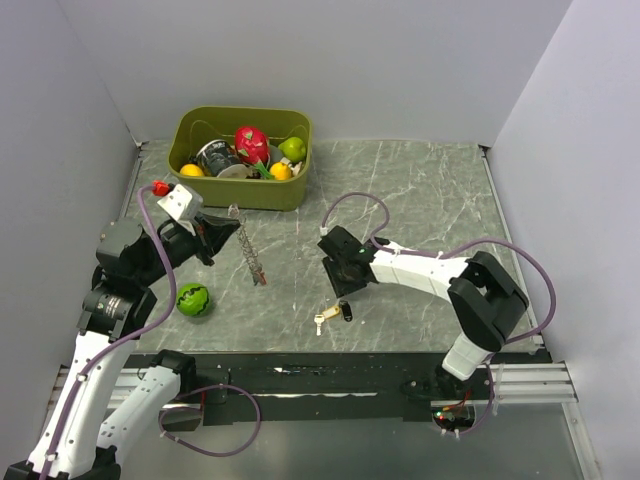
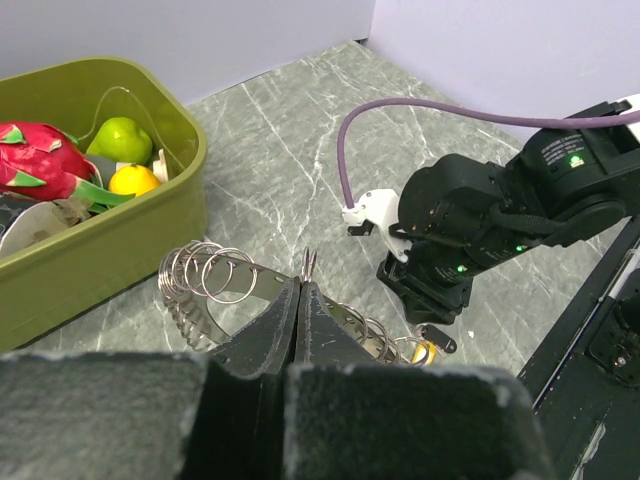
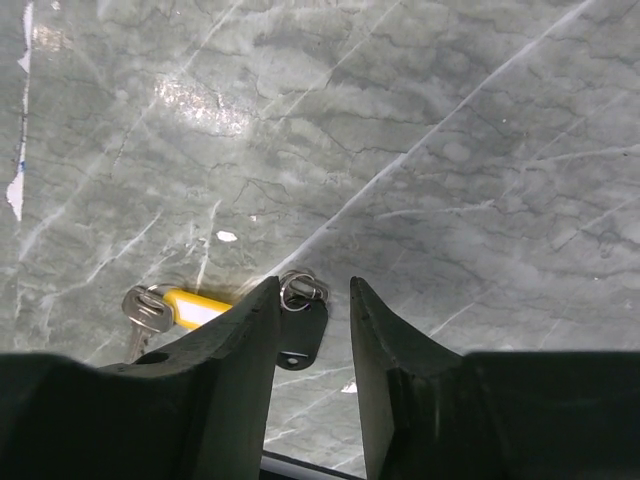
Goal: Put the keys on the keyring
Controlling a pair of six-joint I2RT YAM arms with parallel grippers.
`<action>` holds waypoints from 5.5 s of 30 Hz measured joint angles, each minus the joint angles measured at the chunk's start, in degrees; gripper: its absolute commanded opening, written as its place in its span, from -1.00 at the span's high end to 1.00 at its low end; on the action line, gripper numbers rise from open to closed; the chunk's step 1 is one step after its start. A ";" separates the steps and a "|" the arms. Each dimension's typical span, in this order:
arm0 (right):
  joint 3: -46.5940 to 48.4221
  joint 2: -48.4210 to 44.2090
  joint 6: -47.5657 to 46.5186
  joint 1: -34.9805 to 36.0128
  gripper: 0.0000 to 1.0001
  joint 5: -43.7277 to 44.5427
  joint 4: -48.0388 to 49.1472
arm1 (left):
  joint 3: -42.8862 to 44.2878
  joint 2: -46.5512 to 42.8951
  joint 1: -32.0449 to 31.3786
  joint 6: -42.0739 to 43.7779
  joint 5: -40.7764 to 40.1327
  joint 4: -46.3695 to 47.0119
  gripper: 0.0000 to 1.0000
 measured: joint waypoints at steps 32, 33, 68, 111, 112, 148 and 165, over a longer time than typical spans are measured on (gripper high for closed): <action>-1.49 2.27 -1.73 4.04 0.76 1.18 -0.37 | -0.66 0.83 0.02 0.00 1.03 0.04 0.98; -1.46 2.25 -1.73 4.04 0.86 1.31 -0.31 | -0.66 0.83 0.02 0.00 1.03 0.04 0.98; -17.88 -38.71 -14.34 3.63 1.00 -12.04 13.09 | -0.59 4.02 -0.59 0.79 13.05 0.66 0.98; -6.40 -47.74 -23.23 -6.43 1.00 -29.90 9.31 | 5.07 27.58 -24.06 9.01 9.60 5.46 0.98; -5.90 -47.23 -23.21 -6.51 1.00 -30.32 9.38 | 5.07 27.58 -24.06 8.98 9.62 5.46 0.98; -0.33 -37.51 -21.22 -6.54 1.00 -35.50 11.21 | 3.02 22.93 -25.73 2.12 5.77 6.51 0.98; 0.20 -35.78 -21.24 -6.51 1.00 -38.32 11.52 | 3.02 24.72 -27.47 2.16 4.42 4.83 0.98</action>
